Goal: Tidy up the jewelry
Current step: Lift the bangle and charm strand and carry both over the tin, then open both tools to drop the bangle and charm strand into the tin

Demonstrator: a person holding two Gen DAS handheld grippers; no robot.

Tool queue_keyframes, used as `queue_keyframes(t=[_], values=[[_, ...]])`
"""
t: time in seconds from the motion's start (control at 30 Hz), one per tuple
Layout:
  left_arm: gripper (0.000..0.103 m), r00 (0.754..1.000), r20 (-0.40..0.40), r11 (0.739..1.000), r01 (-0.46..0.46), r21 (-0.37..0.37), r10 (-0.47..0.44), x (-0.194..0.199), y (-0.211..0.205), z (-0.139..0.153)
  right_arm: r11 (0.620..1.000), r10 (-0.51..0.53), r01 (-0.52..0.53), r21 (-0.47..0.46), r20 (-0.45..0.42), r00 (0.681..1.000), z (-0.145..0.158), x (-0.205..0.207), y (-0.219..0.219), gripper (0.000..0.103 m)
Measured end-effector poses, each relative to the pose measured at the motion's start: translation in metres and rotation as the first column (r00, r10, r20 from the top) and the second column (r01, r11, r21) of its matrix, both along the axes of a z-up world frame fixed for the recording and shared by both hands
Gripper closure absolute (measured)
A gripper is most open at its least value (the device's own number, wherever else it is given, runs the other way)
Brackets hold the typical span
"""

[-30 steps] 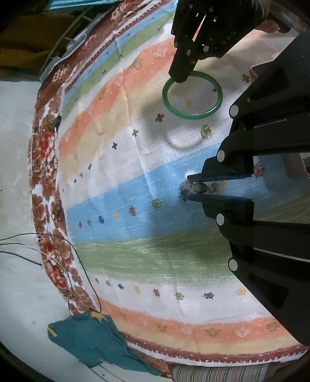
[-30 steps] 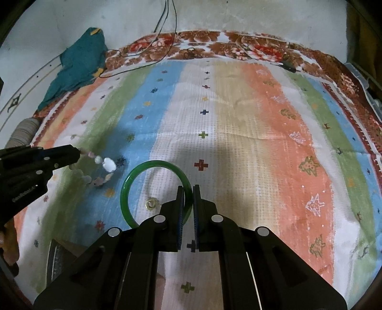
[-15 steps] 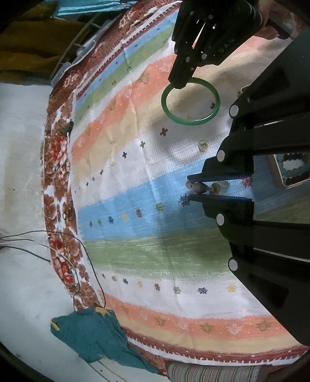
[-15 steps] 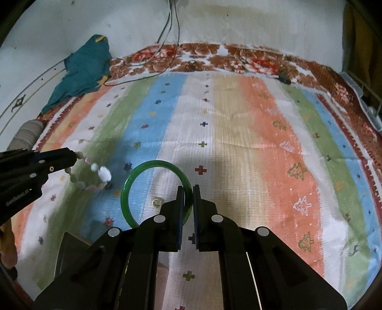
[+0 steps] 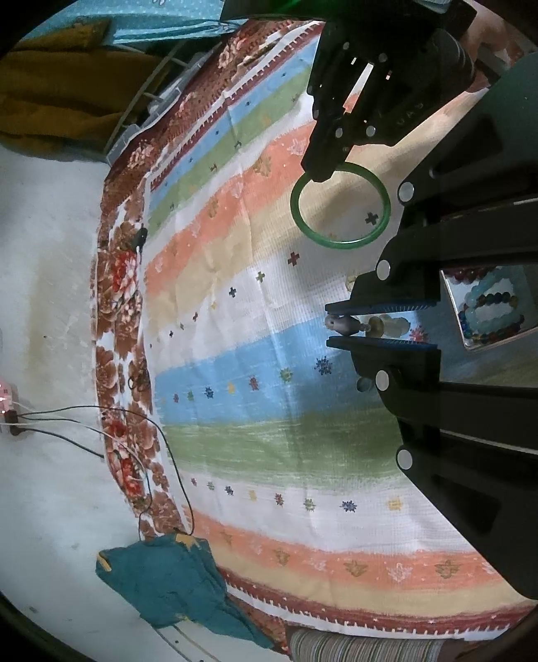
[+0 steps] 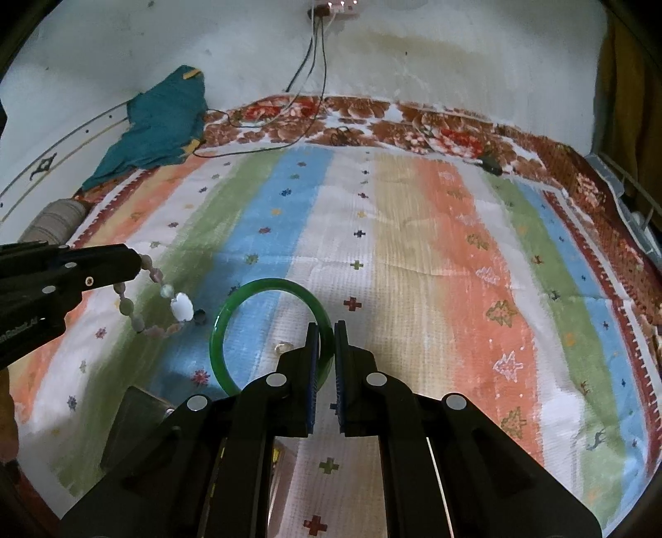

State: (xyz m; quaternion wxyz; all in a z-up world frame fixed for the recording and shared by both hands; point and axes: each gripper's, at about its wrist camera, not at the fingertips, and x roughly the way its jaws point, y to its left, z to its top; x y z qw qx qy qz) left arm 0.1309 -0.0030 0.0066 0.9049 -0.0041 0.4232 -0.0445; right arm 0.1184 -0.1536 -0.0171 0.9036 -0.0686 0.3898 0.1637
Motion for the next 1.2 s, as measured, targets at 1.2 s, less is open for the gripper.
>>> queue_keyframes(t=[1.2], values=[[0.093,0.995,0.082,0.996,0.060,-0.073,-0.054,-0.090,-0.014,0.034,0.996,0.057,-0.057,0.069,0.011,0.998,0.017,-0.074,-0.009,0.095]])
